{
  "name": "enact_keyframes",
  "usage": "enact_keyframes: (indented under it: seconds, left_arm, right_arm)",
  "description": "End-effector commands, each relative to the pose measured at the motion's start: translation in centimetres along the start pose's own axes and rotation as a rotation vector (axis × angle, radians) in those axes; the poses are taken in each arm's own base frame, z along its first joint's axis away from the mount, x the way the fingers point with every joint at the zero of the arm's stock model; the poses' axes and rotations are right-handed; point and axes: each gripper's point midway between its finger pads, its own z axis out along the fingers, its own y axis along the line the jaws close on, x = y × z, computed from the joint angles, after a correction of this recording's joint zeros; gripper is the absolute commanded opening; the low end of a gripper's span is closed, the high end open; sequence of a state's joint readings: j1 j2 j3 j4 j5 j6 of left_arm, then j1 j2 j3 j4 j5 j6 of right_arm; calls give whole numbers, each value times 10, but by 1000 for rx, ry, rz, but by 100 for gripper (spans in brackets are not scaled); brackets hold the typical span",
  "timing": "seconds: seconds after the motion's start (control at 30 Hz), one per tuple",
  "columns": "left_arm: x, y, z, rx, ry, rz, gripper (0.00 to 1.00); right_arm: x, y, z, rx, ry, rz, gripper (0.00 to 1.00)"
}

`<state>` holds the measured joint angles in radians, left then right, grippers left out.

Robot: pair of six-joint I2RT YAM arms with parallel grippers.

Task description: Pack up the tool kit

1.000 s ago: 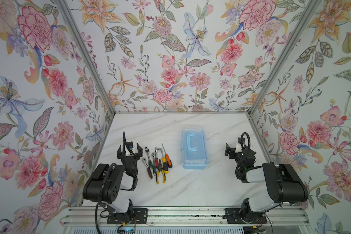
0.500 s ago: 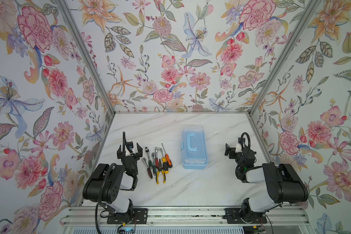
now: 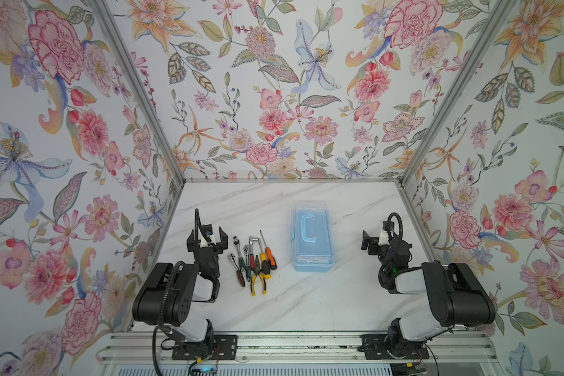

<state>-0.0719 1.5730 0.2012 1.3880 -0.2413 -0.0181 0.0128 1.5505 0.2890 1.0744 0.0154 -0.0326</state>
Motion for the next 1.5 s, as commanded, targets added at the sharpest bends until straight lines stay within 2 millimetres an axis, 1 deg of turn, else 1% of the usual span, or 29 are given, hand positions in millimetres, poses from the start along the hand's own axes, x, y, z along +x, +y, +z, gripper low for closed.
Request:
enact_keyframes:
  seconds: [0.0,0.07,0.1,0.17,0.23,0.3,0.33,0.37,0.43,0.5,0.53,0.57,0.63,0.67,0.77,0.8,0.87,0.9,0.97,1.03,1.07,1.1,1.17,1.23,1.37,1.43,1.47]
  left_arm:
    - [-5,0,2,5,-14,-11,99]
    - [-4,-3,2,0,-4,7,99]
    - [-16,-3,1,-7,-28,11,99]
    - [-28,-1,-3,-40,-21,34,99]
    - [-41,-5,-2,-25,-4,52,99]
    - [-51,-9,3,-5,30,-11,99]
    - [-54,-13,7,12,51,-64,99]
    - [-55,-22,12,53,86,-106,99]
    - [-52,-46,24,154,187,-169,99]
    - [-49,-78,32,262,296,-169,99]
    - [-49,-91,32,294,328,-147,99]
    - [-48,-103,31,310,354,-123,99]
    - [-53,-126,21,368,357,-109,99]
    - [-57,-136,15,399,357,-127,99]
    - [-63,-165,-4,547,375,-252,99]
    - [-63,-177,-13,616,390,-292,99]
    - [-60,-196,-26,692,434,-328,99]
    - [-58,-204,-33,717,453,-323,99]
    - [-54,-215,-43,741,482,-321,99]
    - [-53,-227,-51,787,493,-344,99]
    - [-53,-233,-55,805,501,-357,98]
    - [-51,-239,-58,825,511,-367,97]
    - [-51,-249,-64,859,516,-373,96]
    - [-48,-256,-67,876,526,-376,95]
    - [-42,-266,-72,899,543,-384,93]
    - [-42,-268,-74,903,541,-385,92]
    - [-29,-273,-74,903,572,-374,92]
  right_arm:
    - [-10,1,2,3,-28,-5,99]
    - [-12,0,1,22,-33,-11,99]
    - [-14,-2,1,55,-29,-14,99]
    - [-22,-4,-1,99,-21,-28,99]
    - [-33,-10,0,199,9,-58,99]
    - [-48,-7,0,281,40,-104,99]
    - [-54,-9,0,327,51,-99,99]
    - [-61,-8,2,342,76,-80,99]
    - [-66,4,5,325,151,-58,99]
    - [-72,25,3,285,204,-57,99]
    - [-78,32,0,289,207,-66,99]
    - [-83,44,-5,269,215,-86,99]
    - [-93,69,-16,226,245,-80,99]
    - [-96,84,-22,175,277,-59,99]
    - [-105,129,-44,6,337,43,99]
    - [-109,146,-53,-65,350,86,96]
    - [-116,175,-69,-197,372,161,84]
    - [-118,188,-75,-253,392,192,81]
    - [-116,209,-83,-341,447,225,74]
    - [-114,224,-87,-399,482,255,66]
    - [-112,237,-92,-441,500,252,62]
    - [-110,246,-93,-464,519,255,58]
    - [-104,258,-91,-496,556,260,50]
    - [-97,268,-88,-520,591,266,47]
    - [-87,285,-80,-560,646,284,47]
    - [-79,289,-74,-558,677,289,47]
    - [-75,290,-72,-553,687,288,47]
